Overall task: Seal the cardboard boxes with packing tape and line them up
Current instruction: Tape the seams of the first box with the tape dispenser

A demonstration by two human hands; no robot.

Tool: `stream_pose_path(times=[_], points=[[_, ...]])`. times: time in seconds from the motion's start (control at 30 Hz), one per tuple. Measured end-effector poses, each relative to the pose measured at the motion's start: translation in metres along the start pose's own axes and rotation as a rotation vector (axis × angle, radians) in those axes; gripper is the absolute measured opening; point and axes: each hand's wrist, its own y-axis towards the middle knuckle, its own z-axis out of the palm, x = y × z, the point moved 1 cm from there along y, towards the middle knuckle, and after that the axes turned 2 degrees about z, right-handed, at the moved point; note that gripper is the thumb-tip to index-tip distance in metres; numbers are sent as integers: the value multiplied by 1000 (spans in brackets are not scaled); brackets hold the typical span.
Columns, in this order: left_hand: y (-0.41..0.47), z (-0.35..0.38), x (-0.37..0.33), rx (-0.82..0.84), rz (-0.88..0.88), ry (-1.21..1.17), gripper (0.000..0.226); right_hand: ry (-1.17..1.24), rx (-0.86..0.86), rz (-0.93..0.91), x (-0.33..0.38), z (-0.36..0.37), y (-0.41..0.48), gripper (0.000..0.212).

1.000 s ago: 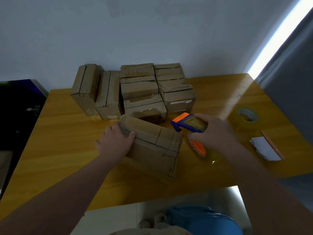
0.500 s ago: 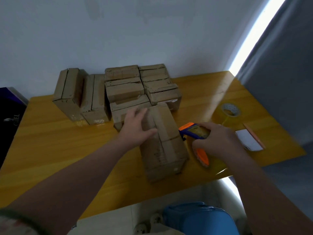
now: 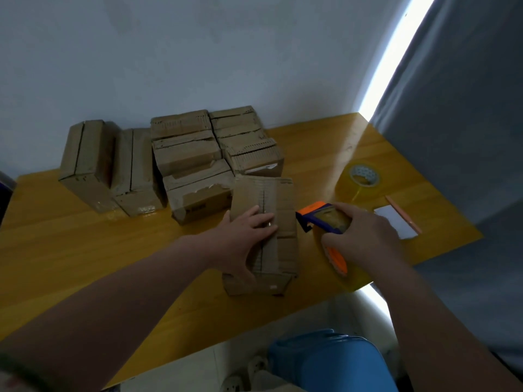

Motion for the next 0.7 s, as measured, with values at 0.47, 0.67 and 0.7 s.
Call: stream_pose_path(times=[0.47,0.67,0.7], points=[[-8,-33,-6,-637,-316,-961,38,459,85,-304,-3,-31,-11,83],[-19,-42,-8,-263,-367,-1890,40,506,180,-447,7,-25,-21,79],[-20,-42,-8,-278,-360,-1908,34,510,189,-462,8,-25,-22,78]])
